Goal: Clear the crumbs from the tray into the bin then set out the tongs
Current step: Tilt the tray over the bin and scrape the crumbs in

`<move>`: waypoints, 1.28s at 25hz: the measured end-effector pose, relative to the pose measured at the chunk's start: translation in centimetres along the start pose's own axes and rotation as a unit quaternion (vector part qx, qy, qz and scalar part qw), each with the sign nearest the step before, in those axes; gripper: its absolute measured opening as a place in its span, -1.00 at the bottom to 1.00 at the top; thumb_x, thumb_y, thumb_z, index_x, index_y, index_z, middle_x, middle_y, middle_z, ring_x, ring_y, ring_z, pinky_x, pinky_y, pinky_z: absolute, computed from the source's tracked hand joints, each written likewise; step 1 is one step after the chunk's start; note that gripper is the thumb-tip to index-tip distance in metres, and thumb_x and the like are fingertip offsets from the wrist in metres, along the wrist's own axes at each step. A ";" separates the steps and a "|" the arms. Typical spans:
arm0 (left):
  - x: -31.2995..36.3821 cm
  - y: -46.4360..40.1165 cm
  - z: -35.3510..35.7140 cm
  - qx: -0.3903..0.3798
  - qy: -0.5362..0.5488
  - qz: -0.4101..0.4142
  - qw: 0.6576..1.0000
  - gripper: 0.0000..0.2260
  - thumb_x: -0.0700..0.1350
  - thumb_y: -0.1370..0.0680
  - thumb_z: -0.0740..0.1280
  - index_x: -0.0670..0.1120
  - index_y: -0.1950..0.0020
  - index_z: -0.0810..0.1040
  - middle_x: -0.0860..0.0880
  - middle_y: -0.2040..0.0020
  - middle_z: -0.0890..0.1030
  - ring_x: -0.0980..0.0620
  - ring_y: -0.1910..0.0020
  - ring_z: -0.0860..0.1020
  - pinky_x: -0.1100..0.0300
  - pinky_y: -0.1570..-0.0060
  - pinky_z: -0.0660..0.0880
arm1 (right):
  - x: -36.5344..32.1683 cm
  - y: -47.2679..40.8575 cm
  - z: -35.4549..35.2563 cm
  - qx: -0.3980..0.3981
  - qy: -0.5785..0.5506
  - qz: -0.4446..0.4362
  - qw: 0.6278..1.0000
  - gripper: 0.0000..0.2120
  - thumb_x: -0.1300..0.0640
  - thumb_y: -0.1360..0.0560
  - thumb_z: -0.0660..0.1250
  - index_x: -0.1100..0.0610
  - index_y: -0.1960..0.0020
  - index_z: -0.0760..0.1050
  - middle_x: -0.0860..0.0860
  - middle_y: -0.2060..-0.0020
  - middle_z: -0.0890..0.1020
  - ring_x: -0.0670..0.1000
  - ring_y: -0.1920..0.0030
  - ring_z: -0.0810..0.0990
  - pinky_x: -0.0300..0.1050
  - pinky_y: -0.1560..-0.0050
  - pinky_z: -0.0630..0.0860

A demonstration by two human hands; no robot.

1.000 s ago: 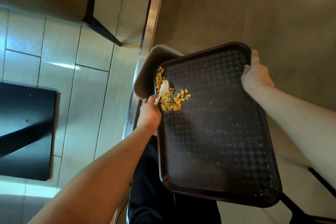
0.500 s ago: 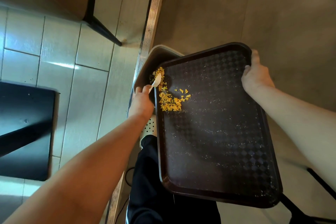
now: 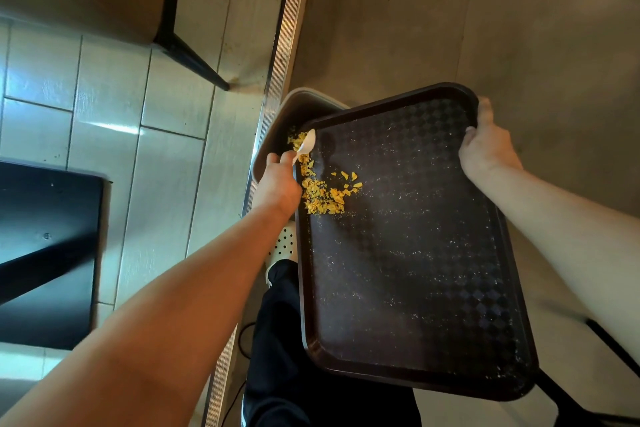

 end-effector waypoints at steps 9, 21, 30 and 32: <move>-1.3 -0.4 -0.1 0.014 0.023 -0.028 0.999 -0.51 -0.37 -0.53 0.17 -0.05 -0.43 0.29 -0.15 -0.34 0.31 -0.21 -0.25 0.44 -0.07 -0.21 0.47 | 0.4 -0.1 0.1 0.007 -0.003 0.004 1.000 -0.51 0.09 -0.64 -0.05 -0.09 -0.52 -0.12 0.22 -0.22 0.47 0.22 -0.12 0.50 0.04 -0.15 0.41; -3.2 1.1 1.3 -0.006 -0.010 -0.011 1.000 -0.46 -0.42 -0.52 0.13 -0.06 -0.46 0.22 -0.14 -0.33 0.27 -0.20 -0.27 0.41 -0.02 -0.25 0.44 | 0.2 0.1 0.1 0.006 -0.001 0.004 1.000 -0.51 0.08 -0.64 -0.05 -0.09 -0.52 -0.12 0.22 -0.21 0.47 0.23 -0.14 0.49 0.06 -0.17 0.41; -3.9 1.9 1.9 -0.021 -0.018 0.004 1.000 -0.44 -0.45 -0.50 0.16 -0.07 -0.45 0.24 -0.14 -0.29 0.30 -0.18 -0.18 0.48 0.01 -0.17 0.50 | -0.1 0.4 -0.1 0.006 0.003 0.004 1.000 -0.51 0.10 -0.64 -0.04 -0.08 -0.52 -0.11 0.23 -0.19 0.47 0.23 -0.14 0.48 0.03 -0.14 0.40; -3.7 2.1 1.7 -0.013 0.001 0.005 1.000 -0.44 -0.46 -0.50 0.13 -0.07 -0.45 0.24 -0.14 -0.29 0.30 -0.19 -0.16 0.49 0.02 -0.13 0.52 | -0.1 0.3 -0.1 0.008 0.000 0.005 1.000 -0.51 0.10 -0.64 -0.05 -0.08 -0.52 -0.11 0.22 -0.19 0.47 0.22 -0.13 0.49 0.04 -0.13 0.40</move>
Point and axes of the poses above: each hand's wrist, its own y-axis away from the middle knuckle, its own z-axis out of the palm, x = y × z, the point moved 7 cm from there along -y, towards the middle knuckle
